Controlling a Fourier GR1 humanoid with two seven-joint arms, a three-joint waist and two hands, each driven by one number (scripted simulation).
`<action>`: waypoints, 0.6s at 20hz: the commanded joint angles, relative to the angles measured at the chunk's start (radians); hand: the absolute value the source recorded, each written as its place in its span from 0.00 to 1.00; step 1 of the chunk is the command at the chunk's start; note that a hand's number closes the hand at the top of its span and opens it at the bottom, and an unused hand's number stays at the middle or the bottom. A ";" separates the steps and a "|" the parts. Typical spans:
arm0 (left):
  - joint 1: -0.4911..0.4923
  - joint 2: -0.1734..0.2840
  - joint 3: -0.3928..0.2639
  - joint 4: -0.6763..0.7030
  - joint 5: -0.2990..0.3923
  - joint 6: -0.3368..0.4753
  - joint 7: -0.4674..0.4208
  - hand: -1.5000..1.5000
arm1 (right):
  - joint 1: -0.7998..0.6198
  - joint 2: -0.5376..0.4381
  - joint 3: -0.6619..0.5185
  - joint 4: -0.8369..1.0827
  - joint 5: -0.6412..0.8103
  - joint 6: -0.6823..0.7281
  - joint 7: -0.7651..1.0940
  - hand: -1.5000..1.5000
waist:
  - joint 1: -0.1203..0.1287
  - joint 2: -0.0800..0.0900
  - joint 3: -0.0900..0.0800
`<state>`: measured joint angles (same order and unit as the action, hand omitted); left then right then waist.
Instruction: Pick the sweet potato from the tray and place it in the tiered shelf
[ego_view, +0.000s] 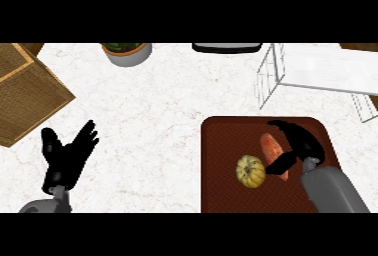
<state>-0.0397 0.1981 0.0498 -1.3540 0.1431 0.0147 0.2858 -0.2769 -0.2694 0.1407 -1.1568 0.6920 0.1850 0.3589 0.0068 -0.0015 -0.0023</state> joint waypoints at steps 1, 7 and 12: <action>-0.038 -0.004 0.003 -0.002 0.003 0.014 0.038 0.50 | 0.005 -0.052 0.146 0.034 0.080 0.131 -0.084 1.00 | 0.006 0.004 0.002; 0.016 0.005 0.014 -0.010 0.004 -0.017 0.011 0.50 | 0.032 0.079 0.076 0.028 0.030 -0.005 -0.125 1.00 | 0.000 0.001 0.003; 0.014 0.011 0.024 -0.026 -0.001 -0.023 0.017 0.50 | 0.090 0.085 0.081 -0.071 0.051 -0.064 -0.179 1.00 | -0.004 0.000 0.003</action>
<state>-0.0448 0.2013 0.0727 -1.3338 0.1426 -0.0042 0.2764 -0.2293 -0.2291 0.2039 -1.2127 0.7307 0.1785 0.2259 -0.0010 -0.0072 -0.0088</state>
